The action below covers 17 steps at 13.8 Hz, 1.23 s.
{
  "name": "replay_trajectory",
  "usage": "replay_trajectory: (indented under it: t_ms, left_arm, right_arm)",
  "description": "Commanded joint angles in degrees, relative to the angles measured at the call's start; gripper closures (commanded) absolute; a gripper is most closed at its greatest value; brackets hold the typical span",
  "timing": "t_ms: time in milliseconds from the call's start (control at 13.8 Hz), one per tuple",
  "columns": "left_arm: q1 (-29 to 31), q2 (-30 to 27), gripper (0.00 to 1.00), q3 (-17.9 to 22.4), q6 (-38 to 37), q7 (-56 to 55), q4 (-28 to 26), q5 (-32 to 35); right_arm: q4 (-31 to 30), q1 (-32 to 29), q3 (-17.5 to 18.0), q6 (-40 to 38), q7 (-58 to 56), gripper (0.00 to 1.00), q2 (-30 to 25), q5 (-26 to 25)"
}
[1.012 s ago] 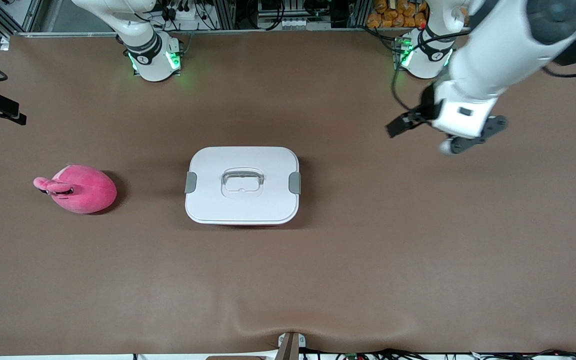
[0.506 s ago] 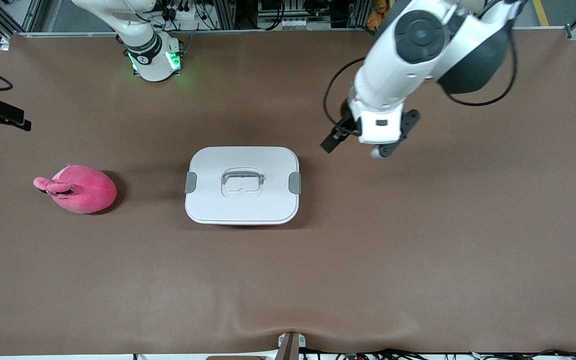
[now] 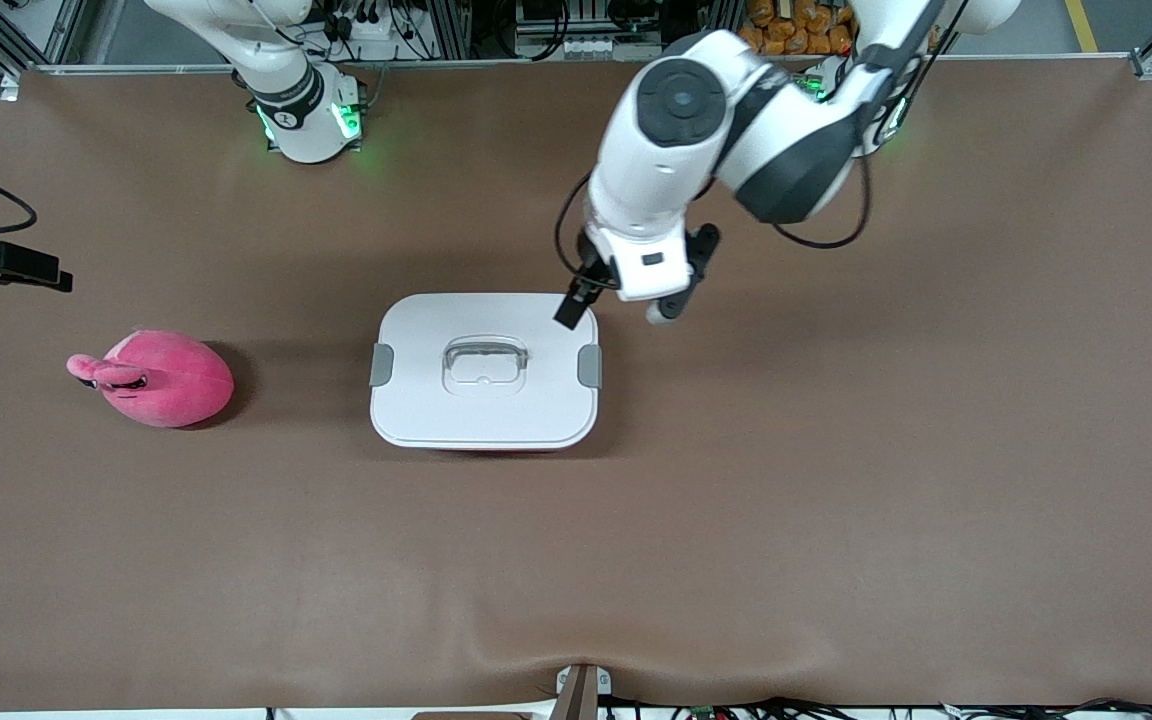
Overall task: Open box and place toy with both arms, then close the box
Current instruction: 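Reach the left gripper to the white lid handle, then grasp the lid handle with the left gripper while the right gripper grasps the toy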
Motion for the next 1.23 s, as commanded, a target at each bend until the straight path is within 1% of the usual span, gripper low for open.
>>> replay_trajectory:
  t_ms: [0,72,217,434,651,867,940,1012,1084,1157]
  left_arm:
    - [-3.91,4.12,0.00,1.40,2.56,-7.93,3.11,3.30]
    - [-4.61,5.61,0.00,2.27,4.23,-12.14,3.99,3.40]
    - [-6.80,6.85,0.00,4.30,8.88,-21.37,4.44,3.40]
    - [-10.06,9.49,0.00,7.20,16.44,-32.72,4.44,3.40]
    - [-13.22,12.39,0.00,8.87,19.09,-35.91,4.44,3.57]
    - [-19.71,13.89,0.00,15.45,21.82,-37.66,4.35,3.49]
    - [-20.78,14.06,0.00,16.51,21.82,-38.28,4.35,3.57]
    - [-20.96,14.07,0.03,16.61,21.91,-38.29,4.35,3.57]
    - [-20.97,14.15,0.14,16.70,21.91,-38.29,4.26,3.57]
    - [-20.97,14.50,0.21,16.70,22.34,-38.29,4.26,3.84]
  right_arm:
    - [0.69,-0.60,0.49,-0.09,-0.33,0.00,0.81,1.10]
    - [0.69,-0.51,0.49,-0.09,-0.33,0.00,1.34,1.10]
    - [0.69,-0.68,0.49,0.00,-1.55,0.00,3.18,1.19]
    - [0.42,-0.68,0.49,3.68,-8.83,0.00,5.20,1.10]
    - [0.42,-0.68,0.49,5.36,-13.85,0.00,7.58,0.66]
    - [0.34,-0.77,0.40,5.71,-16.75,0.00,8.72,0.40]
    - [0.25,-0.77,0.40,5.80,-18.76,0.00,9.25,0.31]
    - [0.16,-1.29,0.40,6.06,-21.83,0.00,9.69,0.31]
    - [-0.19,-2.26,0.40,7.20,-26.30,0.00,10.65,0.31]
    - [-0.80,-3.22,0.40,8.51,-30.52,0.00,11.18,0.31]
